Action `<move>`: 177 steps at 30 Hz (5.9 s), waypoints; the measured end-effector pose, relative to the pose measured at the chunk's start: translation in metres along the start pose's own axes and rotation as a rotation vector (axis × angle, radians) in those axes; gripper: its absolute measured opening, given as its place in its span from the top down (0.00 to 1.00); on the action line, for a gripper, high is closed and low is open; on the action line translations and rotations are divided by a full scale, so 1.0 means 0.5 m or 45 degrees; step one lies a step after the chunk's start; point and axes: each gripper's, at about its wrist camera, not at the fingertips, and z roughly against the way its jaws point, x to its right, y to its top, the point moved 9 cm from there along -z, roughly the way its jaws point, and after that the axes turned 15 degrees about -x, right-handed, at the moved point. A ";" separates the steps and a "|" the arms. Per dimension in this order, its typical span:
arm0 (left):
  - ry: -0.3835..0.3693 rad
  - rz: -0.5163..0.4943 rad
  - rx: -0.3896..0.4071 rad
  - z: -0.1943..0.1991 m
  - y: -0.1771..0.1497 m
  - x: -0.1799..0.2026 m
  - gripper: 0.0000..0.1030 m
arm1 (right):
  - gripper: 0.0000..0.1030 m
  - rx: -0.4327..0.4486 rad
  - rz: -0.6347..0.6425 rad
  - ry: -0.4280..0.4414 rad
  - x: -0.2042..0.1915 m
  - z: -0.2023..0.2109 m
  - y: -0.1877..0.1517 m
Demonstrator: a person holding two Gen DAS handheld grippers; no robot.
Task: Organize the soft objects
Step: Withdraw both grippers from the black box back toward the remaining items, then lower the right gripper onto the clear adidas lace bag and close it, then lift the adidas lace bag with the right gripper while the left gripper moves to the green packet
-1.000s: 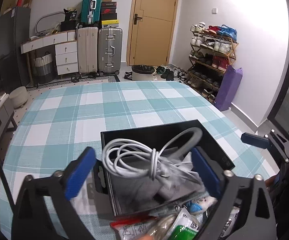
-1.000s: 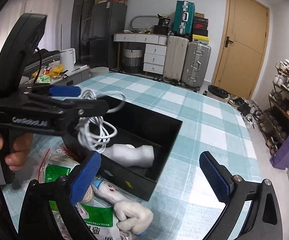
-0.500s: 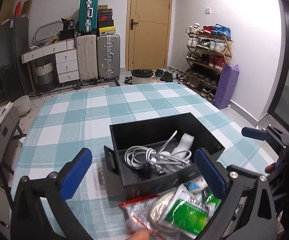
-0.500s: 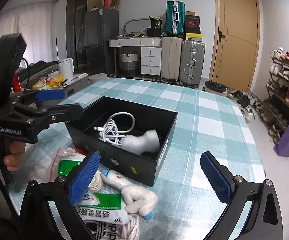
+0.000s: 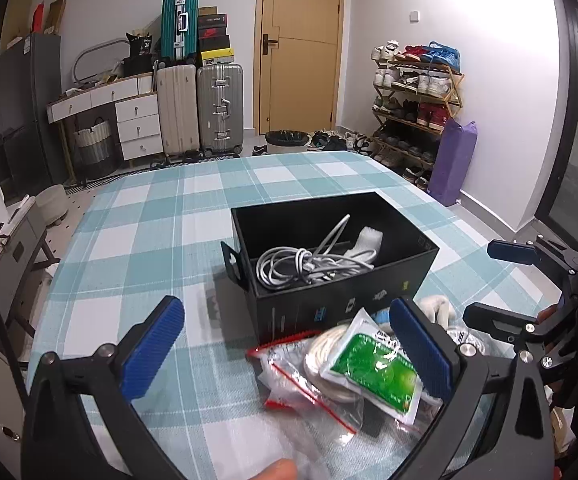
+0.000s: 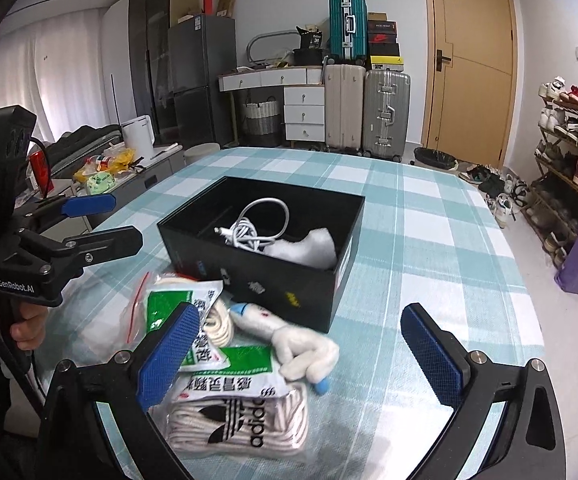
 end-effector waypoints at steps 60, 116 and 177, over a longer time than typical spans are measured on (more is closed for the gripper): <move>-0.021 -0.035 -0.104 -0.033 -0.086 0.021 0.00 | 0.01 -0.276 0.166 0.057 -0.109 -0.078 -0.151; -0.036 -0.055 -0.111 -0.031 -0.085 0.027 0.00 | 0.19 -0.289 0.414 0.172 -0.097 0.005 -0.194; -0.056 -0.099 -0.093 -0.024 -0.079 0.056 0.00 | 0.58 -0.264 0.454 0.282 -0.022 0.087 -0.243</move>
